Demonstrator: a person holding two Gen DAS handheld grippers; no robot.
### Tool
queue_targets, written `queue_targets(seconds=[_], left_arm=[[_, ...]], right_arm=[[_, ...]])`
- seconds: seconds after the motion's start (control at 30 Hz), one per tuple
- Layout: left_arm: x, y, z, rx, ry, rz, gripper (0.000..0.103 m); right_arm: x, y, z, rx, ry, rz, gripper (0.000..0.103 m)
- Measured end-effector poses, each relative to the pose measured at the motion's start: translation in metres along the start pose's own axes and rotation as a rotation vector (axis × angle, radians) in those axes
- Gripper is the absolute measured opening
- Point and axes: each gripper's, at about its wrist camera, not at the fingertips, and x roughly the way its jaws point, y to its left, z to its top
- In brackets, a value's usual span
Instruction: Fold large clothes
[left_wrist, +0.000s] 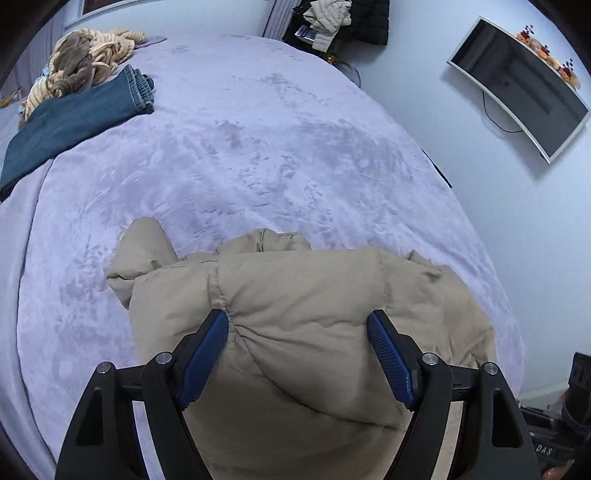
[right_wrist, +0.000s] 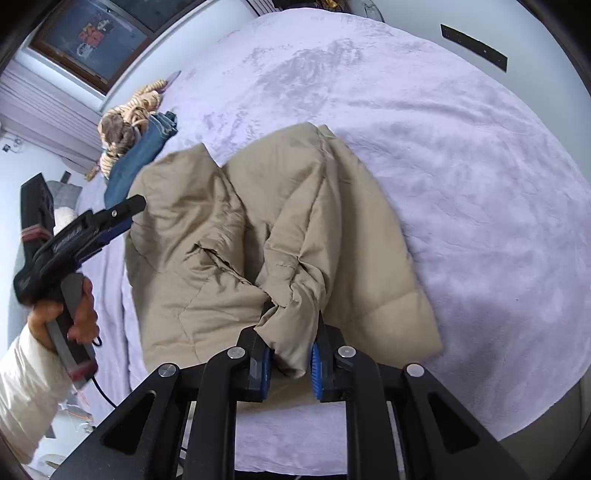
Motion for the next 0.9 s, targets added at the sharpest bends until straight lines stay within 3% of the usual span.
queue_targets(seconds=[0.17,0.27,0.43,0.53,0.67,0.8,0.9], left_arm=[[0.062,-0.045,0.006,0.070,0.013,0.019,0.079],[0.076,-0.076,0.005,0.121,0.038,0.019,0.079],[0.091,-0.112,0.002,0.194,0.073,0.033,0.079],[0.093,-0.113,0.002,0.198,0.081,0.044,0.079],[0.095,-0.108,0.005,0.184,0.095,0.045,0.079],[0.096,-0.109,0.005,0.186,0.095,0.054,0.079],[0.095,-0.108,0.005,0.179,0.097,0.060,0.079]], right_arm=[[0.006,-0.012,-0.007,-0.032,0.003,-0.085,0.018],[0.014,-0.033,-0.007,-0.016,0.010,-0.124,0.018],[0.028,-0.089,-0.015,0.156,0.055,-0.062,0.019],[0.026,-0.102,-0.015,0.203,0.081,-0.007,0.019],[-0.004,-0.101,-0.002,0.171,0.030,0.014,0.027],[-0.039,-0.095,0.018,0.122,-0.070,0.075,0.056],[-0.039,-0.085,0.039,0.078,-0.050,0.175,0.057]])
